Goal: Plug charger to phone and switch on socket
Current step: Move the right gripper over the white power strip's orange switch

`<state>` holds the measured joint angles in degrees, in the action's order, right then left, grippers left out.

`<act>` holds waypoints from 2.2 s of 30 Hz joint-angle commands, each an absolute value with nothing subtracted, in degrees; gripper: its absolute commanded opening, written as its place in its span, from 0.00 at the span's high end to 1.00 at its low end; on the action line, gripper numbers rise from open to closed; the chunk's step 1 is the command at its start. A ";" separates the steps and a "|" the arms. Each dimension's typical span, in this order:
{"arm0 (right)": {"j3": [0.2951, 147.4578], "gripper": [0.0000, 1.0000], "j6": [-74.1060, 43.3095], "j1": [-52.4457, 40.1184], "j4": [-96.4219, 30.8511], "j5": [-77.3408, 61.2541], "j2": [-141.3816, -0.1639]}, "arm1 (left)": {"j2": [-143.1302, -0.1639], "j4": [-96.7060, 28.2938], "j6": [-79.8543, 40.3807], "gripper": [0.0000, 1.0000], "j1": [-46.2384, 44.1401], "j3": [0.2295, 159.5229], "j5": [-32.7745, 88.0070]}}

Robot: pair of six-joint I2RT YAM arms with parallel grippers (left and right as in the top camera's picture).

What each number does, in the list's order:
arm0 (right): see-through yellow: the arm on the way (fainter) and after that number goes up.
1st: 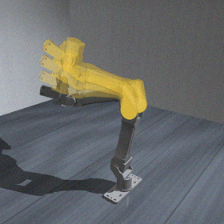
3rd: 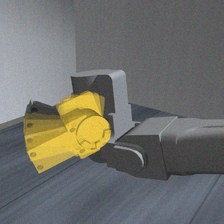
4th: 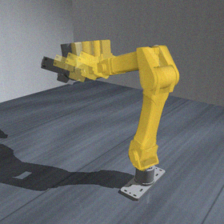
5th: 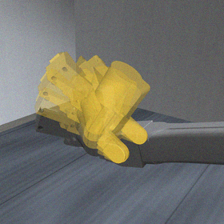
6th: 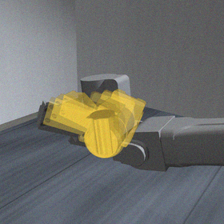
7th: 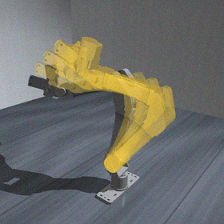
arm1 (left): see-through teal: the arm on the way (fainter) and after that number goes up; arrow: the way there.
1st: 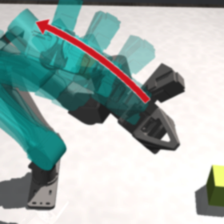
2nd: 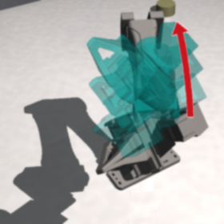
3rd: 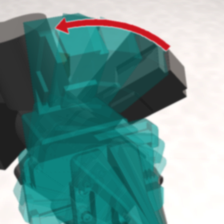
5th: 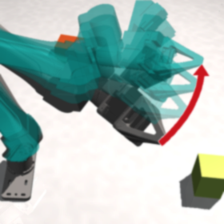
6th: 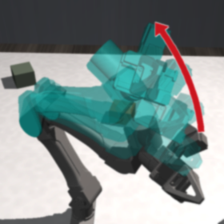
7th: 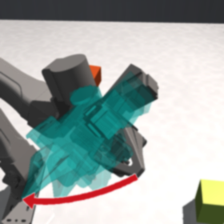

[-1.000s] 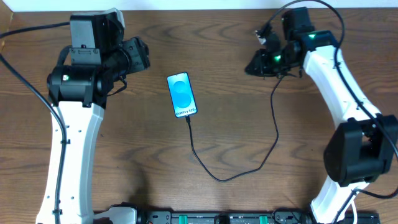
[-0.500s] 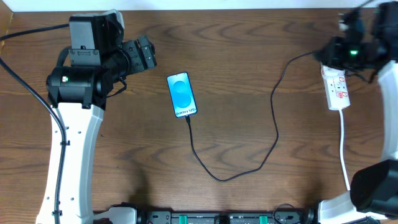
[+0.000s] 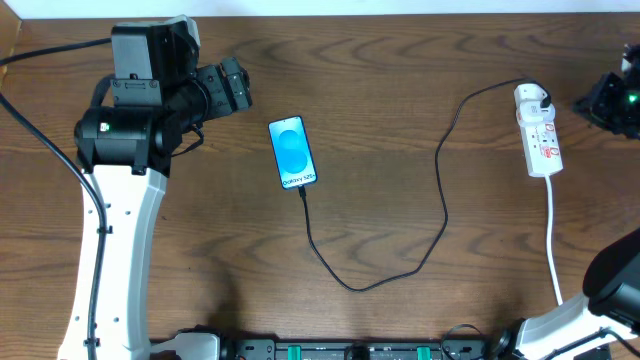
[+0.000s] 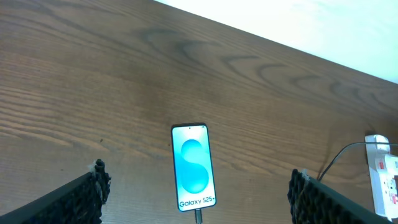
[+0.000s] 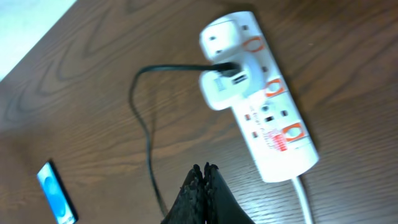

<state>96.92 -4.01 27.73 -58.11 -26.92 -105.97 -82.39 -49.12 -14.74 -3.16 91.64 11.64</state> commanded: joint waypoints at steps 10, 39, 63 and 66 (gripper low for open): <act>97.36 0.99 -2.68 31.29 -55.48 -27.20 -113.16 | -81.67 -49.28 -14.17 0.07 -2.92 91.35 11.07; 97.36 0.99 -12.88 31.40 -41.52 -33.23 -128.75 | -81.67 -49.28 -14.17 0.07 -2.92 91.35 11.07; 97.36 0.99 -17.37 28.32 -42.57 -33.54 -130.63 | -81.67 -49.28 -14.20 0.07 -2.92 91.35 11.07; 97.32 0.99 -17.39 27.77 -43.92 -33.04 -130.63 | -81.67 -49.28 -14.20 0.07 -2.92 91.35 11.07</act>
